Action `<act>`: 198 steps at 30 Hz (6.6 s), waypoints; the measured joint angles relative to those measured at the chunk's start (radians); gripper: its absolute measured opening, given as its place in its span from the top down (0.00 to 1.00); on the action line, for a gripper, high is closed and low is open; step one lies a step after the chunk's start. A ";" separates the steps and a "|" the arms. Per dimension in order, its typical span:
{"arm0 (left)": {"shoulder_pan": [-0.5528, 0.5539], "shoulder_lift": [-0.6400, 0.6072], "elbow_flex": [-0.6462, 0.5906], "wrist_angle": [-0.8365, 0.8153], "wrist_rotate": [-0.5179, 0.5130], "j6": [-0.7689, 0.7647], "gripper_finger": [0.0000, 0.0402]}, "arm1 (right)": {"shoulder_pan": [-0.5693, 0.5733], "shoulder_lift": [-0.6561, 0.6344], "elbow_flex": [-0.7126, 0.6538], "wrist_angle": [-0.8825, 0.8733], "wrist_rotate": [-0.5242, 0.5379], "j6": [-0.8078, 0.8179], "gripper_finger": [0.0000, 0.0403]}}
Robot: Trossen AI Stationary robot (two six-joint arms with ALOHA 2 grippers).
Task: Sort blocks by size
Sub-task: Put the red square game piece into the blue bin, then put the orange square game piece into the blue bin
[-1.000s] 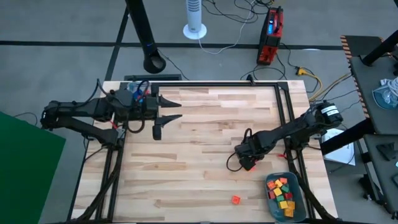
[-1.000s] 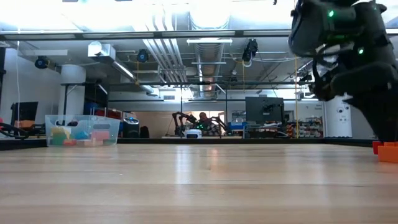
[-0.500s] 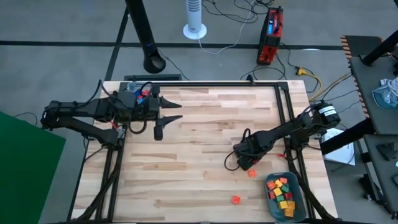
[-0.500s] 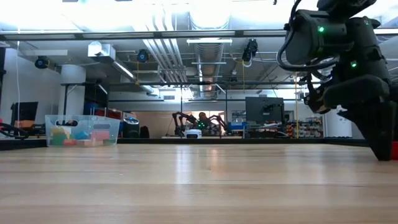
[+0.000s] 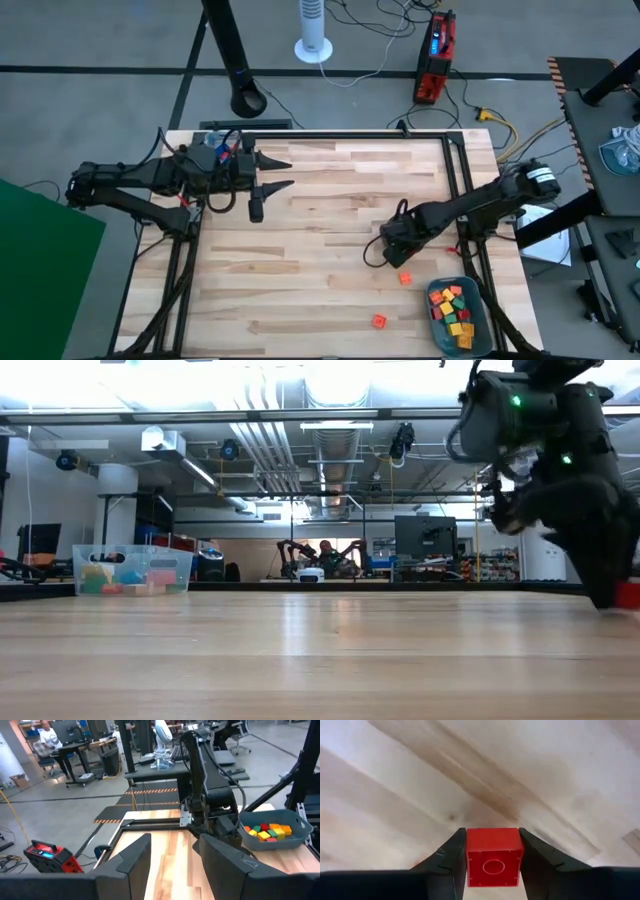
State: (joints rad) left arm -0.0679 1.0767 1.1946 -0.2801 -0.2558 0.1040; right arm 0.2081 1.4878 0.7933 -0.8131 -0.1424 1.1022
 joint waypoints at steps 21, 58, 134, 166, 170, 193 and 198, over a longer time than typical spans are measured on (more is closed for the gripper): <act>-0.001 0.006 0.069 0.027 -0.059 -0.203 0.61 | 0.594 -0.339 0.240 -0.234 -0.078 0.202 0.68; -0.002 0.189 0.284 -0.187 -0.049 -0.149 0.61 | 0.324 0.098 0.199 -0.046 0.037 -0.744 0.27; -0.028 0.214 0.282 -0.167 -0.049 -0.467 0.61 | 0.521 -0.162 0.327 -0.026 0.287 -0.463 0.36; -0.050 0.258 0.282 -0.180 -0.070 -0.517 0.61 | 0.463 0.551 0.916 -0.300 0.106 -0.004 0.31; -0.055 0.258 0.282 -0.180 -0.066 -0.511 0.61 | 0.452 0.591 0.941 -0.301 0.089 -0.019 0.29; -0.062 0.258 0.282 -0.194 -0.067 -0.506 0.61 | 0.470 0.692 0.939 -0.296 0.085 -0.019 0.69; -0.062 0.259 0.282 -0.194 -0.067 -0.505 0.61 | 0.468 0.621 0.949 -0.438 0.109 -0.068 0.69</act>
State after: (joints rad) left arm -0.1303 1.3354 1.4765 -0.4744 -0.3225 -0.4015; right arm 0.6762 2.1090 1.7426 -1.2513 -0.0329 1.0347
